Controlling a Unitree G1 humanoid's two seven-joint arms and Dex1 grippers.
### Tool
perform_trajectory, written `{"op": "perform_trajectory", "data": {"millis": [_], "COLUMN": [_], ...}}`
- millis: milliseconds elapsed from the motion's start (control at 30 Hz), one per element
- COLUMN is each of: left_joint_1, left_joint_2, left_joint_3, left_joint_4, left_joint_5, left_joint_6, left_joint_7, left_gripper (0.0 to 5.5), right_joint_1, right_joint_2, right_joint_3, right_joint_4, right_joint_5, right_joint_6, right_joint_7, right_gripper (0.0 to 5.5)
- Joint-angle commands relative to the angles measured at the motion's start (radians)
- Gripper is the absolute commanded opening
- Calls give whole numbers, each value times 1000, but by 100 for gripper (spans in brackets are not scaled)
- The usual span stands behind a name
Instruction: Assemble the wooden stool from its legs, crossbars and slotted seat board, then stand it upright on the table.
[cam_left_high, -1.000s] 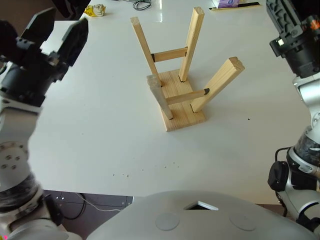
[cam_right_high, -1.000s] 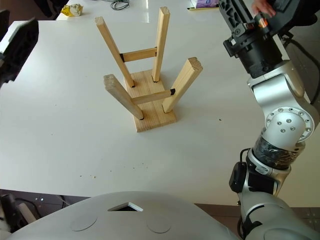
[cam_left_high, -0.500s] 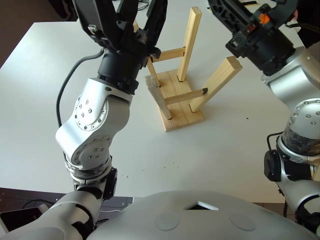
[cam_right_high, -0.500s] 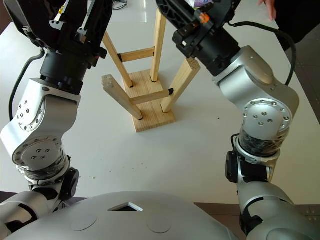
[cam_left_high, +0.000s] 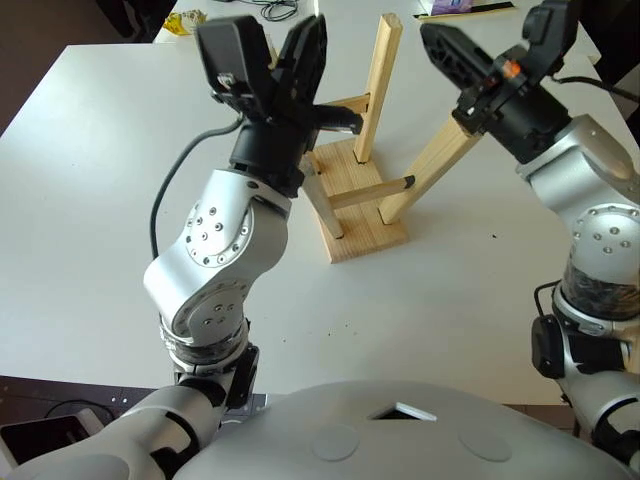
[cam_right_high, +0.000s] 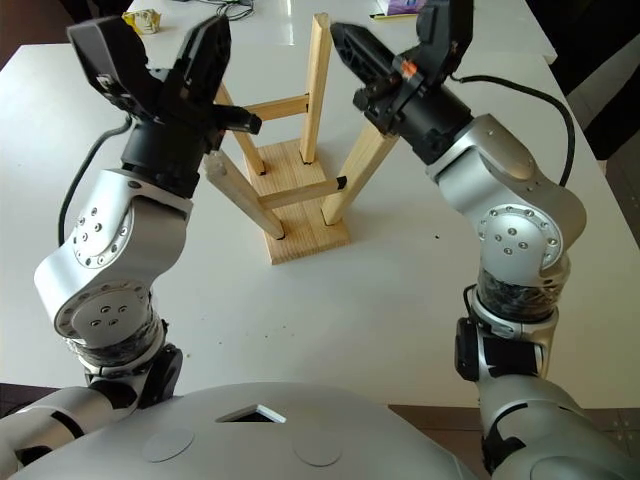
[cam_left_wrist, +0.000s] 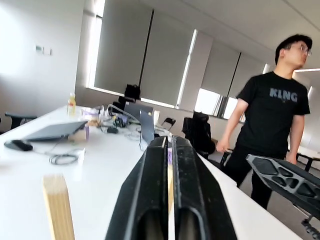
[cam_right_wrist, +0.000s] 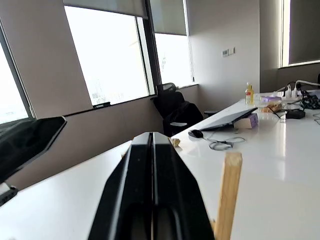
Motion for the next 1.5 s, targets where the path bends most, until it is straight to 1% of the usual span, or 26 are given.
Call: {"op": "perform_trajectory", "data": {"millis": [33,100,167,267,333,367,400,433,467,533,600,733,833,933,1000,1067,1100,1133,1200,1267,1333,1400,1433,1500], "left_joint_1": [-226,-280,-257,-35,179,274,340,389,424,429,388,257,106,-29,-83,-91,-71,-41,85,289,473,599,658,789], "left_joint_2": [44,46,29,3,18,5,12,36,37,54,61,54,46,46,79,142,180,215,287,353,433,510,551,637], "left_joint_3": [148,177,162,95,25,20,11,-19,-33,-46,-26,59,142,238,308,389,430,461,520,581,598,582,558,476], "left_joint_4": [-22,-23,-34,-47,-57,-32,5,35,50,39,28,11,18,26,34,56,68,81,100,116,175,295,362,441], "left_joint_5": [-14,-62,-118,-190,-248,-283,-305,-292,-298,-290,-274,-237,-252,-333,-445,-566,-621,-668,-757,-794,-714,-602,-523,-339], "left_joint_6": [-65,-65,-29,71,165,192,224,247,251,244,211,95,-1,-83,-130,-160,-168,-170,-148,-99,-48,-31,-46,-111], "left_joint_7": [-22,-27,-14,29,44,55,43,18,7,-12,-24,-38,-43,-30,-41,-64,-84,-112,-221,-394,-576,-758,-843,-1012], "left_gripper": [2,2,2,2,2,2,2,2,2,2,2,2,2,2,2,2,2,2,2,2,2,2,2,2], "right_joint_1": [-178,-189,-141,24,150,200,236,249,242,195,153,96,56,-12,-46,-50,-40,-20,37,78,123,186,210,233], "right_joint_2": [26,14,-6,-61,-95,-104,-102,-92,-76,-47,-30,-3,30,48,24,-22,-59,-97,-182,-242,-270,-283,-278,-251], "right_joint_3": [-164,-194,-168,-5,111,159,189,202,202,176,137,67,3,-103,-187,-235,-229,-209,-136,-38,29,64,80,114], "right_joint_4": [63,53,33,-3,-11,-1,4,7,12,24,27,20,20,49,100,161,198,226,304,411,490,528,543,580], "right_joint_5": [190,250,239,100,18,-23,-60,-77,-80,-57,-21,73,162,293,345,330,281,216,46,-131,-262,-374,-422,-508], "right_joint_6": [-69,-74,-49,20,67,85,82,79,73,64,56,53,27,-32,-70,-88,-88,-92,-129,-202,-268,-331,-357,-417], "right_joint_7": [-105,-131,-128,-67,-39,-37,-33,-36,-39,-39,-42,-48,-81,-112,-104,-66,-20,31,165,293,374,384,379,372], "right_gripper": [0,0,0,0,0,0,0,0,0,0,0,0,0,0,0,0,0,0,0,0,0,0,0,0]}}
